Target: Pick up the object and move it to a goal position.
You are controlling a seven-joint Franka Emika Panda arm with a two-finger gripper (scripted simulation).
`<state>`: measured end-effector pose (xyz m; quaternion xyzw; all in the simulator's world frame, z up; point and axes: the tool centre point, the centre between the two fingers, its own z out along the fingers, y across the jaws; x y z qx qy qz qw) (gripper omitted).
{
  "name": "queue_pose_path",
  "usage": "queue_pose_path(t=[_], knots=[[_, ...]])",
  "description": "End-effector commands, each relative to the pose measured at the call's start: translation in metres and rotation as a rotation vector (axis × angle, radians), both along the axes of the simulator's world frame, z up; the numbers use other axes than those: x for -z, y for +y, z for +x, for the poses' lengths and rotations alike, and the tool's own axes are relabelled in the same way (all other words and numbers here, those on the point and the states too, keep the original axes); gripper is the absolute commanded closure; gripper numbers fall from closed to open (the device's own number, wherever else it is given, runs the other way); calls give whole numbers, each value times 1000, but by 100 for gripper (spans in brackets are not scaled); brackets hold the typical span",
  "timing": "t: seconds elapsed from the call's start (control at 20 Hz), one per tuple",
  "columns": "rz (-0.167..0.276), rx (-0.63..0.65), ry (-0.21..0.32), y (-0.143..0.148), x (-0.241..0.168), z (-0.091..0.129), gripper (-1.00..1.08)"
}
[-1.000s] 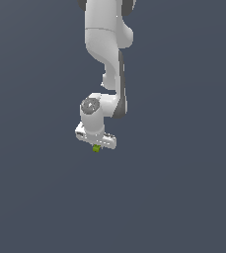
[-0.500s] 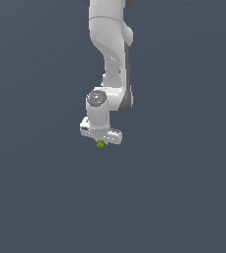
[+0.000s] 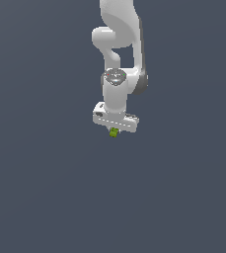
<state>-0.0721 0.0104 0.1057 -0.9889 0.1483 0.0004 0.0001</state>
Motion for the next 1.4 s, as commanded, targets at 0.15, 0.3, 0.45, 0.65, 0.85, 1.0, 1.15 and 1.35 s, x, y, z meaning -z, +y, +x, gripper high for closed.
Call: queue_pose_path(t=[0.15, 0.3, 0.45, 0.65, 0.85, 1.0, 1.15, 1.35], knots=[[-2, 0, -1, 47, -49, -17, 108], [-3, 0, -1, 73, -76, -26, 108], [-4, 0, -1, 98, -104, -34, 108], [-4, 0, -2, 133, -140, -45, 108], [-4, 0, -2, 165, -174, -56, 108], [-4, 0, -2, 188, -197, -62, 108], [-2, -1, -1, 206, -216, -67, 108], [-1, -1, -1, 224, -234, -71, 108]])
